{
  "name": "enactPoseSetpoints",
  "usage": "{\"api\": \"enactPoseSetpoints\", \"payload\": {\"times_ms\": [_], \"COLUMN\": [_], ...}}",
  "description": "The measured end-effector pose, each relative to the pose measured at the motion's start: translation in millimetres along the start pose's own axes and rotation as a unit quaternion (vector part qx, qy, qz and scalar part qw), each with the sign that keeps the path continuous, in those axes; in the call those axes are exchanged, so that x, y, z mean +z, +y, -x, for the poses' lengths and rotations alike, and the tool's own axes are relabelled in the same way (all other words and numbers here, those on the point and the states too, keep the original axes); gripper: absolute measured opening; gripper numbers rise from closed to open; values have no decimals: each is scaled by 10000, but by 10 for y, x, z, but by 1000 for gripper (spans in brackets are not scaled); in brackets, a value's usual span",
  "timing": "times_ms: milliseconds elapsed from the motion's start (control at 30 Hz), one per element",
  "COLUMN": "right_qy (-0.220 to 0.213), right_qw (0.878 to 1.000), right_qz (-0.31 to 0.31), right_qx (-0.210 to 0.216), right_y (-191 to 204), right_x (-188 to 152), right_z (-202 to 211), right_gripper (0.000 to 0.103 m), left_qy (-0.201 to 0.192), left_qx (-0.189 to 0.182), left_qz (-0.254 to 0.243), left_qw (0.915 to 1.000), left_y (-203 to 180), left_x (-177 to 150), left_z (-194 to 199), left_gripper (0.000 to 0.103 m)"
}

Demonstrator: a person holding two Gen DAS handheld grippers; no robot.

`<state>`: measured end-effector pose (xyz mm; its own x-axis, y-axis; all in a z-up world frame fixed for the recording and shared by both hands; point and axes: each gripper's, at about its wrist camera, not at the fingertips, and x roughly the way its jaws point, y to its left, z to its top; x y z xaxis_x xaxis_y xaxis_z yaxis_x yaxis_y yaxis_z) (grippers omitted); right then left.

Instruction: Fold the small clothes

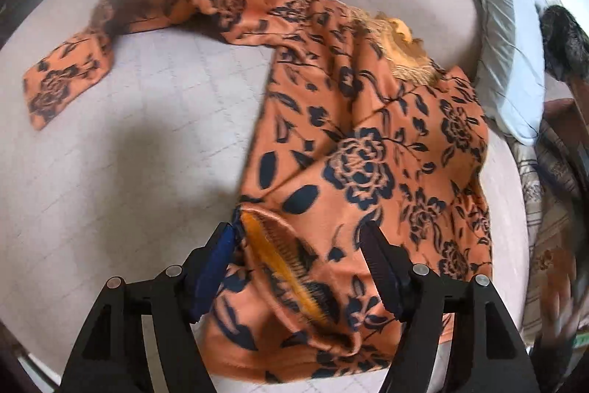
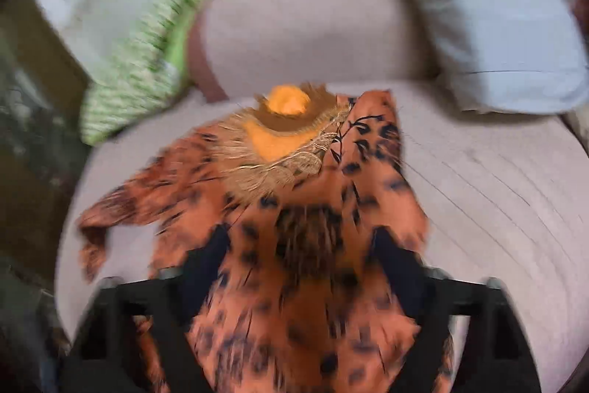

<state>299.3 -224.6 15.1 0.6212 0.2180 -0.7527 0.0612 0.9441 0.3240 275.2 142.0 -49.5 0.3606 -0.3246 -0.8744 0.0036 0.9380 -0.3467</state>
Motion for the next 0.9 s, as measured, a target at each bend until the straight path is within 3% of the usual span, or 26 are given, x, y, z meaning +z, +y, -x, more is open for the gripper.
{"api": "enactPoseSetpoints", "payload": {"times_ms": [67,133,200,333,400,500,533,633,733,833,867,900], "right_qy": [56,191,264,543,691,738,775,787,858,956,972,962], "right_qw": [9990,9960,9929,9854,9824,9869,9876,9898,9896,9903,9912,9920], "right_qz": [-328,-837,-1125,-1611,-1735,-1432,-1364,-1190,-1138,-1000,-903,-801], "right_qx": [284,257,278,30,76,111,98,24,208,81,-13,-186], "right_y": [-281,-632,-863,-1270,-1337,-1262,-1237,-1178,-1143,-1078,-1042,-1005], "right_x": [-389,-827,-1141,-1651,-1734,-1718,-1753,-1787,-1808,-1828,-1821,-1818], "right_z": [274,436,468,397,337,317,292,291,290,232,203,185], "right_gripper": [87,87,87,80,72,70,69,68,59,57,56,52], "left_qy": [-65,-62,-13,257,-48,-515,-611,-376,-91,-160,-230,-234], "left_qx": [123,277,298,223,500,421,552,653,647,986,1061,1162], "left_qz": [94,178,370,686,841,1104,1089,986,1106,822,677,574], "left_qw": [9999,9994,9989,9971,9952,9917,9906,9923,9917,9916,9918,9913], "left_y": [39,97,143,227,294,376,366,344,372,254,184,143], "left_x": [-109,-312,-547,-910,-1007,-1039,-1049,-1053,-1011,-927,-900,-894], "left_z": [82,174,407,458,556,790,838,745,536,380,309,256], "left_gripper": [69,69,69,69,69,71,71,71,70,70,69,58]}}
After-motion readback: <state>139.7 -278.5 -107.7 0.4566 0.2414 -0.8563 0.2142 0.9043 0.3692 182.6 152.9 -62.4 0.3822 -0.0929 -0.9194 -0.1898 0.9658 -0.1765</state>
